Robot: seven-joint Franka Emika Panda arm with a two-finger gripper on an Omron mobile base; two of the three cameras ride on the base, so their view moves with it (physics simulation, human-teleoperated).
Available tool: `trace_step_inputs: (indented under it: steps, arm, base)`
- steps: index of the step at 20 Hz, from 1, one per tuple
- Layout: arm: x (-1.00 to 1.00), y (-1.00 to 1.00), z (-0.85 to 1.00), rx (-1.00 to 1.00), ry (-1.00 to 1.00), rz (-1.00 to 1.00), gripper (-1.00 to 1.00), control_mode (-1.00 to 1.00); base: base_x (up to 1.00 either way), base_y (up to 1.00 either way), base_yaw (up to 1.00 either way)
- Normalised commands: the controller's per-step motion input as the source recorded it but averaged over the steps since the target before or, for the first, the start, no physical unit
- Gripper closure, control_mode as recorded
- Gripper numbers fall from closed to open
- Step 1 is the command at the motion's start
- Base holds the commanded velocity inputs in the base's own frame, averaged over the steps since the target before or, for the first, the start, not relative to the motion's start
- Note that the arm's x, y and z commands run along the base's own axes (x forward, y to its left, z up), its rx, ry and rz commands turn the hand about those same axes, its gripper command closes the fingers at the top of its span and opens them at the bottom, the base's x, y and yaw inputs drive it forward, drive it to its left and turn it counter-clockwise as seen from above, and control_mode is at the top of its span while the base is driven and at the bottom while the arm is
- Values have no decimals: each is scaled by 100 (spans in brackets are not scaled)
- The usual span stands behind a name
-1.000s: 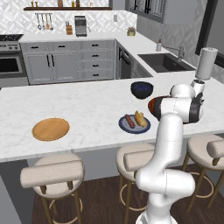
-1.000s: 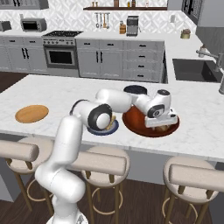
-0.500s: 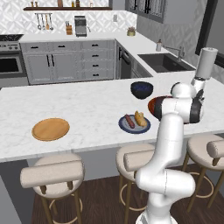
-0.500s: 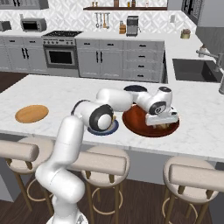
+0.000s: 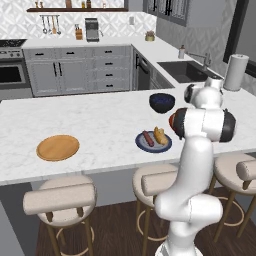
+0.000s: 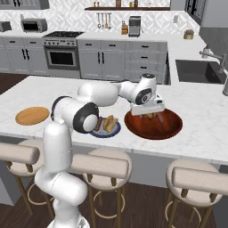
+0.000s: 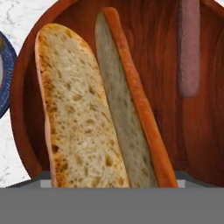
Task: Place one bun and one sausage from the bowl on each plate.
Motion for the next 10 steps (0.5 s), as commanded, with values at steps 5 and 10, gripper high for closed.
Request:
trace_step_inputs:
  steps: [5, 10]
  arm:
    - [0, 100, 4, -1, 0, 0, 100, -100]
    - [0, 100, 0, 0, 0, 0, 100, -100]
  base:
    - [0, 0, 0]
    - [0, 0, 0]
